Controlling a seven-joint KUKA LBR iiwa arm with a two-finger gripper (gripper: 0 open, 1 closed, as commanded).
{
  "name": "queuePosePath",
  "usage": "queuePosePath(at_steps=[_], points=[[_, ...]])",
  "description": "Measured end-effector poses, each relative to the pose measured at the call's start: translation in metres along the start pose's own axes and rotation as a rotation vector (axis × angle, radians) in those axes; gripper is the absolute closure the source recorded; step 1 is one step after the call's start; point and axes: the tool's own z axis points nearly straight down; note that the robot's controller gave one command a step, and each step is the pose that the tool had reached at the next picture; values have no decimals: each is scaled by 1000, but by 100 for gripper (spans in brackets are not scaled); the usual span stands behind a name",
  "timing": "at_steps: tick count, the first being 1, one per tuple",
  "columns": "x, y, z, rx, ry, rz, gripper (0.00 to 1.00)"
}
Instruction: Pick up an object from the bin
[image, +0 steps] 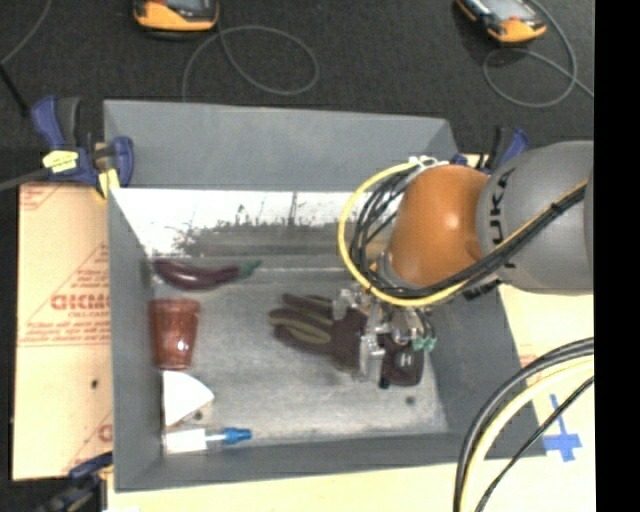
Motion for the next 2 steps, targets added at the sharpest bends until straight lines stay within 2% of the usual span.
queuePosePath(at_steps=[1,2], points=[[-36,11,48,0,-1,689,100],[-38,11,48,0,-2,687,100]])
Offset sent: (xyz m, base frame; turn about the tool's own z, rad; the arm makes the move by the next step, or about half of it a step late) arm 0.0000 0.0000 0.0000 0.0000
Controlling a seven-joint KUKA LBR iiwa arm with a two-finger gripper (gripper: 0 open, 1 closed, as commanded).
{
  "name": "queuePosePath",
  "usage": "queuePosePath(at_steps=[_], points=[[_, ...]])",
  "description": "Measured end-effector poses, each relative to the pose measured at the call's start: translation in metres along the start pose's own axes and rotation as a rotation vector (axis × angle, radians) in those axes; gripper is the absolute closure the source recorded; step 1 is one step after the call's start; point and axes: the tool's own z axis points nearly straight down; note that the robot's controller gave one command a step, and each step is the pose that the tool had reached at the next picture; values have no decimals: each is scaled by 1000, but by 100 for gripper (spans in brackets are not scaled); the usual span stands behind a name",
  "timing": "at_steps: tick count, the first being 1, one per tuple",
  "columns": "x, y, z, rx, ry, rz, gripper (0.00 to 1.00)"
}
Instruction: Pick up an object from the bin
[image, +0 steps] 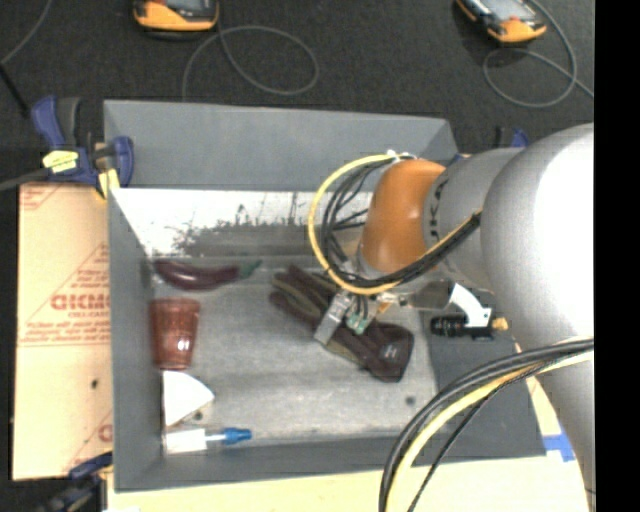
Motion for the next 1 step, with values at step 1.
queuePosePath(at_steps=[1], points=[[5,1,-7,1,0,95,100]])
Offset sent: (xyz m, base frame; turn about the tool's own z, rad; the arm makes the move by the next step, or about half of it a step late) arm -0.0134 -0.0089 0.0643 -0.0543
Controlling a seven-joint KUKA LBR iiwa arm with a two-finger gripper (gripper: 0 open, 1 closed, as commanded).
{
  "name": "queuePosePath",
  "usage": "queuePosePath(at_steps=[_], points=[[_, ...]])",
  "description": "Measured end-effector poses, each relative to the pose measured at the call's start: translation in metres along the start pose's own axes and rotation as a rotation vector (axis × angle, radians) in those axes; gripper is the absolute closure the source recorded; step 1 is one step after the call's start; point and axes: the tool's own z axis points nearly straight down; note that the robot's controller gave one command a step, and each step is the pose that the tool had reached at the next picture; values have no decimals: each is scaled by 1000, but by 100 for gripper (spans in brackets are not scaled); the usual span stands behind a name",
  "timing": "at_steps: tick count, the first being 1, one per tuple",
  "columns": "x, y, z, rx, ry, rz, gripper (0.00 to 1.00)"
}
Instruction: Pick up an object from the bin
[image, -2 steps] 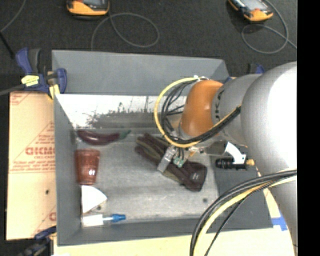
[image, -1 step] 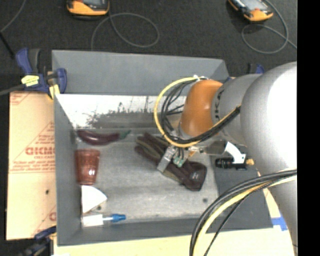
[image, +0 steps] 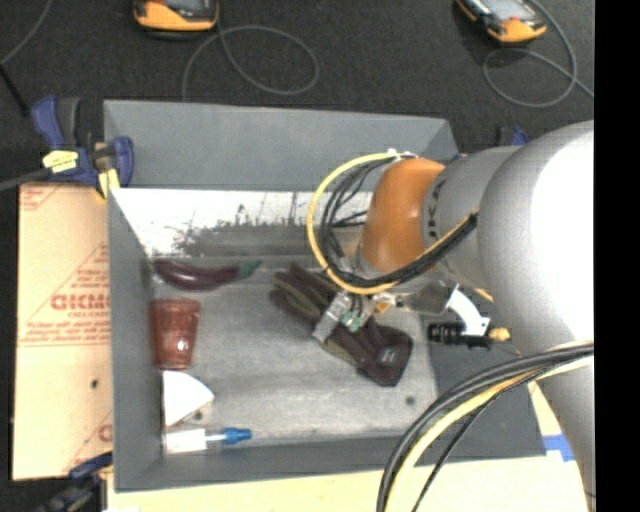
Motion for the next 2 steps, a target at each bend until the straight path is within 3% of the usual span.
queuePosePath(at_steps=[1,2], points=[[4,0,-18,-3,-1,249,100],[7,-13,-60,-3,-8,3,100]])
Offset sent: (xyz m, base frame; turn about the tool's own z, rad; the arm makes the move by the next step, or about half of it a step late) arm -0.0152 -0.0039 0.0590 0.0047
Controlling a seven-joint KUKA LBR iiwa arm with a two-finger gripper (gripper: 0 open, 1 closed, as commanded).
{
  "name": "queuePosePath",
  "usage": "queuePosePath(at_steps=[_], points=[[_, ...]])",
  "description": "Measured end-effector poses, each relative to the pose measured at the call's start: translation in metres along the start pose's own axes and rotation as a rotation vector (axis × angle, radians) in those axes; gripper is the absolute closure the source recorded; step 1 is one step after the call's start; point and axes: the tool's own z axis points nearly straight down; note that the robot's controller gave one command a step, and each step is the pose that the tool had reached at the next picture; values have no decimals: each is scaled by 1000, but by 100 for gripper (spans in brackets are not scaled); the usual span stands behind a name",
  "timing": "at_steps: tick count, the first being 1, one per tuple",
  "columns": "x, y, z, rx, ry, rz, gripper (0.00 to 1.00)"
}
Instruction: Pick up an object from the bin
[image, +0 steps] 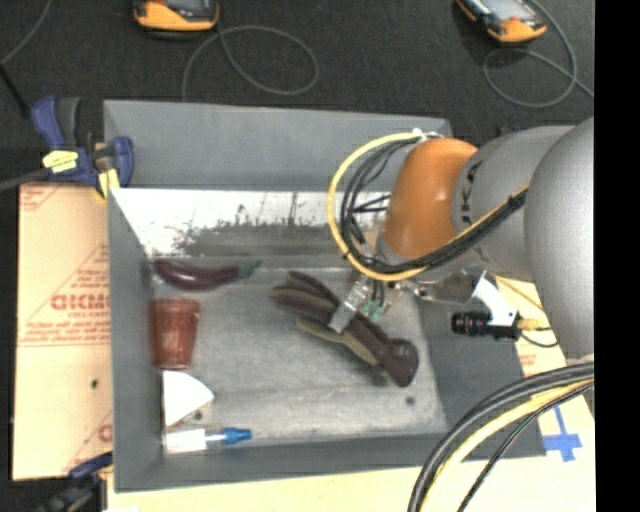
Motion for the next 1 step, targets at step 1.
queuePosePath(at_steps=[1], points=[[0,0,0,0,0,-1,100]])
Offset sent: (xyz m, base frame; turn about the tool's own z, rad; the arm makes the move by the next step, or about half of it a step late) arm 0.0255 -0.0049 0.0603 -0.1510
